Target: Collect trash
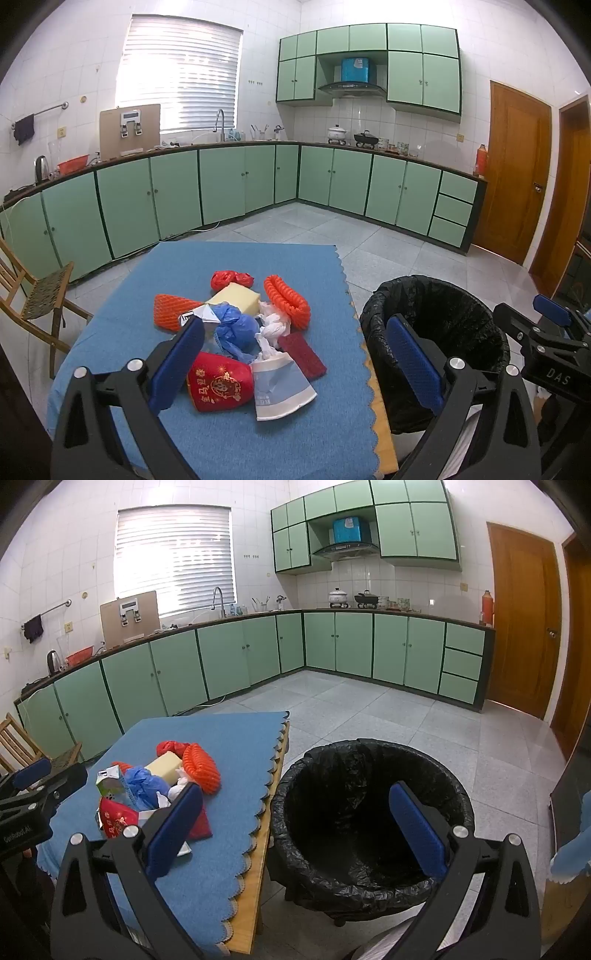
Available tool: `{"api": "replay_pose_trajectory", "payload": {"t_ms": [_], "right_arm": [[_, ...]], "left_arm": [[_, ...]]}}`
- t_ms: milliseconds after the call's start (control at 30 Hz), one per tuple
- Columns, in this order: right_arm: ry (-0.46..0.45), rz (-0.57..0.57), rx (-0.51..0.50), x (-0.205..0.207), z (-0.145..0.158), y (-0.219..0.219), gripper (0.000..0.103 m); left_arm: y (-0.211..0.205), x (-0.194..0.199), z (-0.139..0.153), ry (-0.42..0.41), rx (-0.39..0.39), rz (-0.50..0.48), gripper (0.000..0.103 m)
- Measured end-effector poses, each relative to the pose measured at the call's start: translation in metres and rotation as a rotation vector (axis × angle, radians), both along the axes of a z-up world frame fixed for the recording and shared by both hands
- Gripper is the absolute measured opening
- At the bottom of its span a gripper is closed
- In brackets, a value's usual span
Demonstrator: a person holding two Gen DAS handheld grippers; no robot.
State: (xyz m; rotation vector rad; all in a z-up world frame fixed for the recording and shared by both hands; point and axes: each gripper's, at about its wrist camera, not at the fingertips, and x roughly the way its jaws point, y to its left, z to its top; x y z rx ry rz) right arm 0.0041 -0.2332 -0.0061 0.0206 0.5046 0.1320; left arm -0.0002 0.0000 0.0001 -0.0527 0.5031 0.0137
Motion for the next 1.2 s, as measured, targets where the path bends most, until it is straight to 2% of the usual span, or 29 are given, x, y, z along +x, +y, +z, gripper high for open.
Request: {"api": "replay_pose_trajectory", "payload": {"t_ms": [900, 1100, 1200], "right_arm": [[0.012, -0.001, 0.010, 0.004, -0.002, 0.000, 0.098], [0.027, 0.017, 0.012, 0.011, -0.009, 0.008, 0.098], [0.038, 0.036, 0.006, 0.020, -0.016, 0.018, 0.098]], "left_arm": [[0.001, 0.000, 0.000, -0.001, -0.002, 0.002, 0.097], [0.026, 0.003, -0.008, 0.006, -0.017, 0.058, 0.097], [0.044, 0.011, -0.019, 0.025, 0.003, 0.088, 0.097]]}}
